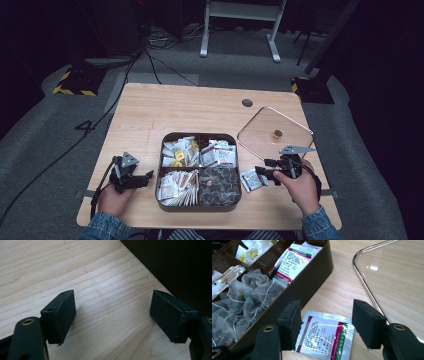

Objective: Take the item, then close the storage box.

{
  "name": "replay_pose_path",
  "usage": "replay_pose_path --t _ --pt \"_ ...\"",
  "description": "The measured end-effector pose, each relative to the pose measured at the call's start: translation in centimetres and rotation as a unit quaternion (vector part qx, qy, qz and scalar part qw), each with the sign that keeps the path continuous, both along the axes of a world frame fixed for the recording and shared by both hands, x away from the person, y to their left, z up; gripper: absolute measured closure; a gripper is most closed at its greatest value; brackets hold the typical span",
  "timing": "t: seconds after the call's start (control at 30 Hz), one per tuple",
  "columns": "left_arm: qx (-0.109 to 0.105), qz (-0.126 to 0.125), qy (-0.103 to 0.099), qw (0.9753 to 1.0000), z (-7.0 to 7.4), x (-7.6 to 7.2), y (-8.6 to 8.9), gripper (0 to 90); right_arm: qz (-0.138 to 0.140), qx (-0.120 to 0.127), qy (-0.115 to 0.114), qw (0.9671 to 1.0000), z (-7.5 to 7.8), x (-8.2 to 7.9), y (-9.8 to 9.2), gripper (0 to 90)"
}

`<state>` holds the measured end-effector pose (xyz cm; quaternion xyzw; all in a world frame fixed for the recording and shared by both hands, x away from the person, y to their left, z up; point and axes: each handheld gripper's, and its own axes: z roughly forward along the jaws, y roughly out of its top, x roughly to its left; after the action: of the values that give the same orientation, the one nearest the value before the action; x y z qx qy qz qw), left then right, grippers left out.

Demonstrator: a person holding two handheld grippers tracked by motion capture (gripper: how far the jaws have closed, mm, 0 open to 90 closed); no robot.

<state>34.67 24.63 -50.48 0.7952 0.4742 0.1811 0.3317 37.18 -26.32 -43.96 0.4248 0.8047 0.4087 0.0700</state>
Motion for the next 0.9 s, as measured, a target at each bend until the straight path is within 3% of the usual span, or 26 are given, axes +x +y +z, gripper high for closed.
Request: replay_pose_path --t 0.2,0.37,0.9 --pt "-0.001 0.001 0.001 1.0 0.0 0.1 0.0 21.5 -0.016 0.019 -0.049 0.9985 1.0 -0.2 -0.5 42.0" --pt "-0.002 0.001 0.001 1.0 0.0 0.1 0.0 21.5 -0.03 0.021 -0.077 0.9963 2.4 0.0 -1.2 42.0" --pt "-0.001 0.002 0.0 1.0 0.0 -0.1 0.0 21.4 -0.059 -0.033 -0.104 0.9923 3.5 5.1 -2.2 41.2"
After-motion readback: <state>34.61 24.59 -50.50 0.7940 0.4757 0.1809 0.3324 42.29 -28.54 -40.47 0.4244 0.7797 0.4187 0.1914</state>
